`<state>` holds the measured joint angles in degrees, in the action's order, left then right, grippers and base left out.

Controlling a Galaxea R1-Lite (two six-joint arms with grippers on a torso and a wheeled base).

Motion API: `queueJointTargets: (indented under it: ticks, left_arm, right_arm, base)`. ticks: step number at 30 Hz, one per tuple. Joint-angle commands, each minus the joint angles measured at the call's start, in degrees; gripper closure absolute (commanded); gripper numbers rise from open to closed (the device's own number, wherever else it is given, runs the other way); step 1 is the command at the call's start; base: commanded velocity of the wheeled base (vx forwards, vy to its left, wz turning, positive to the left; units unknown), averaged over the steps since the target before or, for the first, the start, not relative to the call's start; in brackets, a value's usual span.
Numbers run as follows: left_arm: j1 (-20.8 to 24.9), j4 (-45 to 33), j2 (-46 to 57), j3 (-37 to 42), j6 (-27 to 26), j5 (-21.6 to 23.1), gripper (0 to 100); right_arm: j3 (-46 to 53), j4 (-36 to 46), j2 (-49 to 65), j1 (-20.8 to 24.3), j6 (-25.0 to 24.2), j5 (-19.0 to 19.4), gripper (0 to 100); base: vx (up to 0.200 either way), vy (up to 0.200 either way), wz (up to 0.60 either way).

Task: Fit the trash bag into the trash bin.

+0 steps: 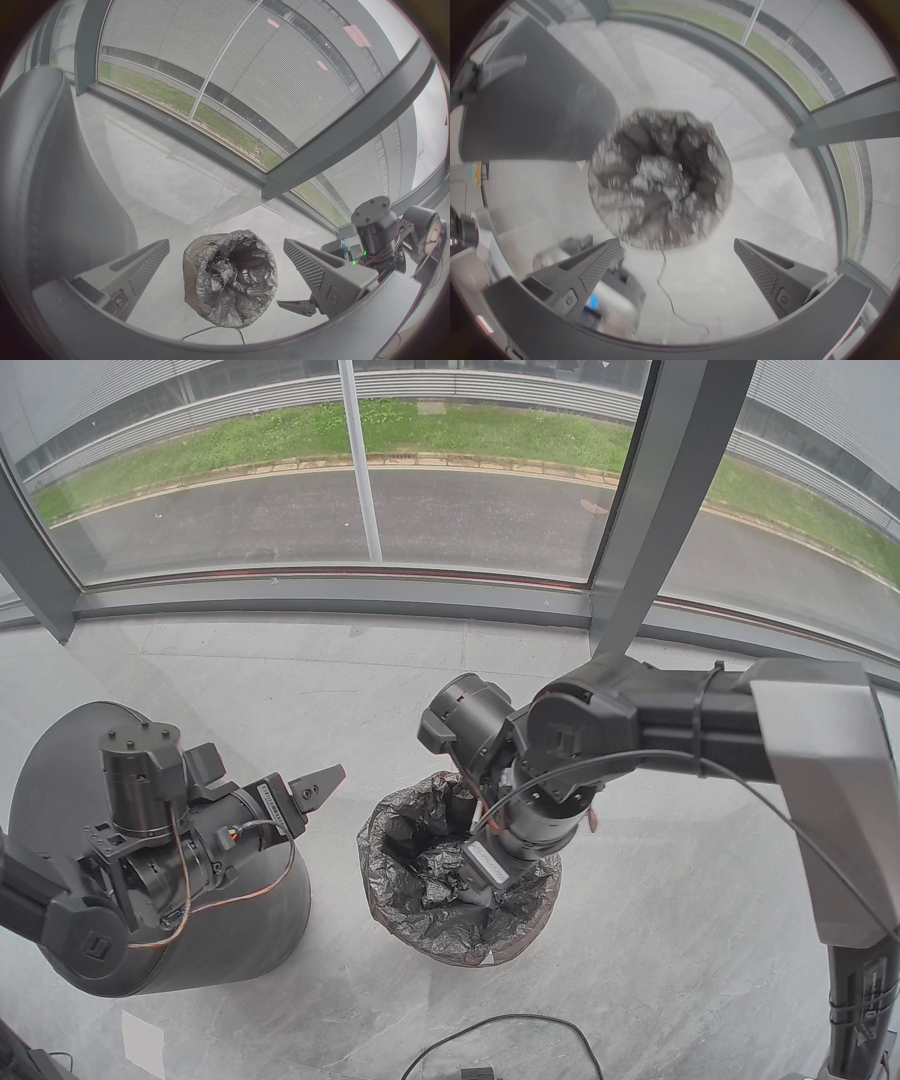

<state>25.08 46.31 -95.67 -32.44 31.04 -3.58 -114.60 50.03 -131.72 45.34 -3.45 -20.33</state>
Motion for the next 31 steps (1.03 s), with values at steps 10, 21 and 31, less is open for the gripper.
queueJointTargets:
  ticks: [10, 21, 31]
  left_arm:
    - [1.91, -56.07, 57.35, -4.56, -9.77, -1.25, 0]
    - [1.2, -71.54, 71.15, -1.84, -10.3, -0.55, 0]
    - [-6.0, -75.32, 78.45, 3.61, -11.17, 2.09, 0]
  right_arm:
    - [0.01, 39.0, 38.29, -9.13, -23.18, -2.61, 0]
    - [76.11, -24.63, 87.69, -22.4, -13.34, -9.81, 0]
    - [97.03, -27.18, 121.88, -39.45, -8.59, -2.25, 0]
  base:
    - [0.0, 0.0, 0.0]
    - [0.0, 0.0, 0.0]
    - [0.0, 0.0, 0.0]
